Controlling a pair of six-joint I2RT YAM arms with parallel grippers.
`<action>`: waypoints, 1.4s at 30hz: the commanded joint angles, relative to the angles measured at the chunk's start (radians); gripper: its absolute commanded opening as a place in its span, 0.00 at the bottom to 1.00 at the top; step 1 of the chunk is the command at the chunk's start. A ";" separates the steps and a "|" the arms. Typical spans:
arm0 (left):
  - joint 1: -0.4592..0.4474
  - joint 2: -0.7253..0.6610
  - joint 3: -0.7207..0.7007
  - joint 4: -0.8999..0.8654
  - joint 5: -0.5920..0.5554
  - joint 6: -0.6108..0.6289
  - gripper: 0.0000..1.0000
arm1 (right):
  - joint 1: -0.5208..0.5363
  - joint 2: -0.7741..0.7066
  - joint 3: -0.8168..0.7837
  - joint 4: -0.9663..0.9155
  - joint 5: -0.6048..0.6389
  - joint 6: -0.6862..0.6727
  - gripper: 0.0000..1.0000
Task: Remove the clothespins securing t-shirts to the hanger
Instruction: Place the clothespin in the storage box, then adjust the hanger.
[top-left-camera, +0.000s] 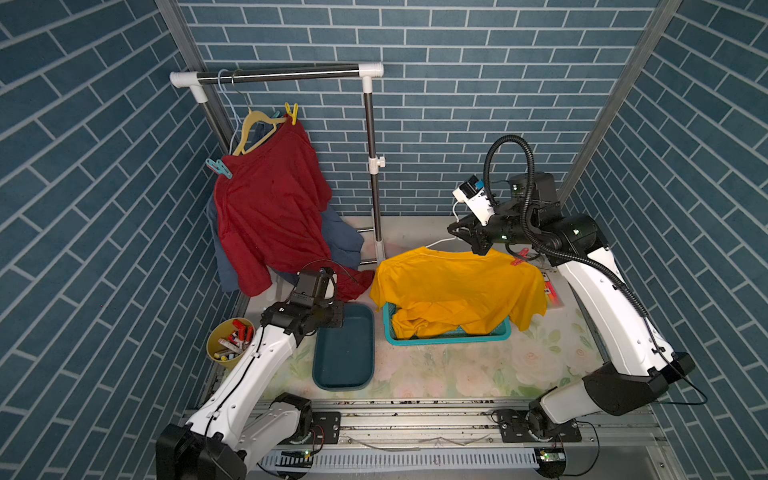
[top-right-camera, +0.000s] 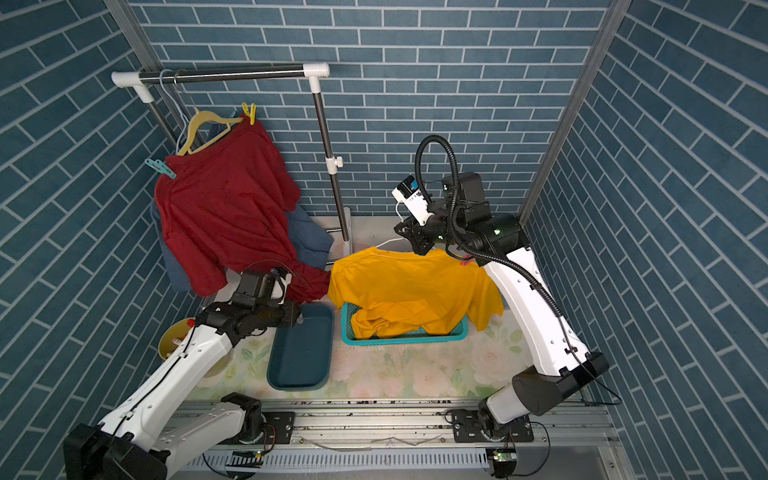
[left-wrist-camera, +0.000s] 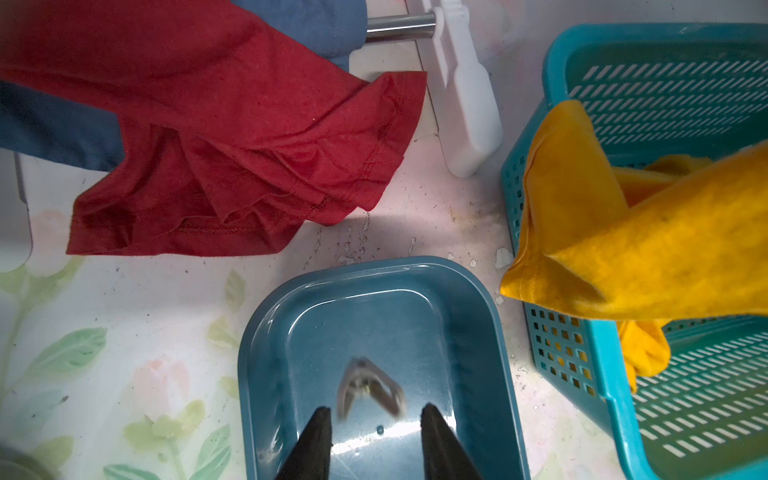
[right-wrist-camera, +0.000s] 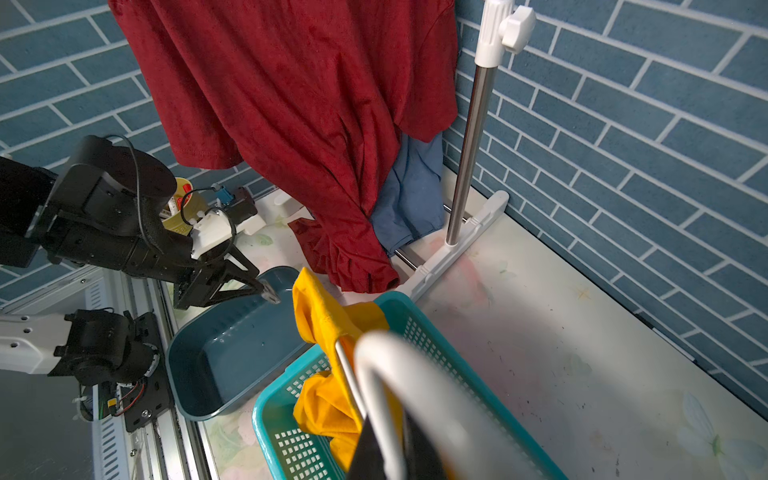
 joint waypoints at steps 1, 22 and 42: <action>0.003 -0.004 0.000 -0.028 0.010 0.008 0.44 | -0.003 -0.025 -0.004 0.030 -0.015 -0.014 0.00; -0.075 0.081 0.550 0.075 0.139 0.402 0.55 | -0.002 0.035 0.069 0.024 -0.130 0.010 0.00; -0.230 0.492 0.910 -0.010 0.726 0.769 0.58 | -0.001 0.015 0.063 0.008 -0.300 0.017 0.00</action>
